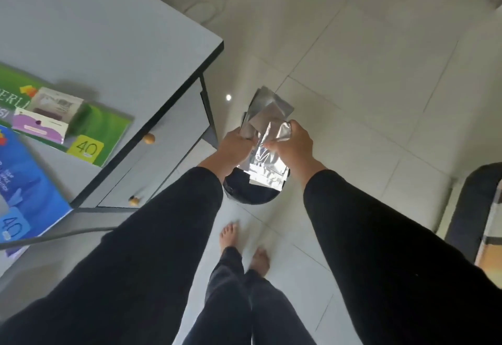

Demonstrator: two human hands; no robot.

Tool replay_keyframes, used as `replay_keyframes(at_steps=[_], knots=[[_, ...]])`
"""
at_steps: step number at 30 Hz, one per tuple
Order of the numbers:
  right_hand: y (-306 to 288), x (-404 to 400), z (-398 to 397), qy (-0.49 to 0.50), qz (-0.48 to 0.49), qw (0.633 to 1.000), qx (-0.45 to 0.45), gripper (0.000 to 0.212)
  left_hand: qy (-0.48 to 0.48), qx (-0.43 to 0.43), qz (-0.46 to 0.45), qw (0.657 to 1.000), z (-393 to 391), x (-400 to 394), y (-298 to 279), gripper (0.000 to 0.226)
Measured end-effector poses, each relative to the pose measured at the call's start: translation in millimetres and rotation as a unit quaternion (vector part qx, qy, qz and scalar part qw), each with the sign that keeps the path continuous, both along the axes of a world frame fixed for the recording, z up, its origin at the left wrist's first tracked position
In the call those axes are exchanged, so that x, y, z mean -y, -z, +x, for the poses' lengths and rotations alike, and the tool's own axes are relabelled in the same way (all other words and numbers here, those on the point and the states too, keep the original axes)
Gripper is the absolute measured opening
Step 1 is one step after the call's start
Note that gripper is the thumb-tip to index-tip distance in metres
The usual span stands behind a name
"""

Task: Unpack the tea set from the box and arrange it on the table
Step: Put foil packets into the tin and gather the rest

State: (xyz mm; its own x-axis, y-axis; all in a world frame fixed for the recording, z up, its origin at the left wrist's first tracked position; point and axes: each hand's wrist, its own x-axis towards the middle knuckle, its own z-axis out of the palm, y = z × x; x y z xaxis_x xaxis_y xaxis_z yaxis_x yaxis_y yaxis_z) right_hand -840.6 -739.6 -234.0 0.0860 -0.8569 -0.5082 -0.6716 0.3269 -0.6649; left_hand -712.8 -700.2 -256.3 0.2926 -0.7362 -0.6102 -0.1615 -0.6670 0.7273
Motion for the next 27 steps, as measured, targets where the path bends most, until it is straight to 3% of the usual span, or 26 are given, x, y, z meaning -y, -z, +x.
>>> replay_keyframes(at_steps=[5,11,15,20,27], knots=[[90.3,22.6,-4.4,0.028,0.01,1.0,-0.007,0.058,0.049,0.004,0.013,0.999,-2.0,29.5,79.6,0.027],[194.5,33.0,-9.5,0.032,0.037,0.998,-0.047,0.043,0.155,0.098,0.072,0.98,3.3,37.0,173.5,0.05],[225.2,35.8,-10.8,-0.047,0.132,0.984,-0.109,0.063,0.222,0.103,0.122,0.962,5.7,33.4,203.5,0.064],[193.9,31.9,-4.9,-0.02,0.141,0.983,-0.116,0.059,0.212,0.097,0.131,0.964,2.8,31.4,170.4,0.059],[53.9,38.0,3.3,-0.023,0.093,0.99,-0.098,0.053,0.176,0.12,0.062,0.975,7.2,28.3,37.8,0.053]])
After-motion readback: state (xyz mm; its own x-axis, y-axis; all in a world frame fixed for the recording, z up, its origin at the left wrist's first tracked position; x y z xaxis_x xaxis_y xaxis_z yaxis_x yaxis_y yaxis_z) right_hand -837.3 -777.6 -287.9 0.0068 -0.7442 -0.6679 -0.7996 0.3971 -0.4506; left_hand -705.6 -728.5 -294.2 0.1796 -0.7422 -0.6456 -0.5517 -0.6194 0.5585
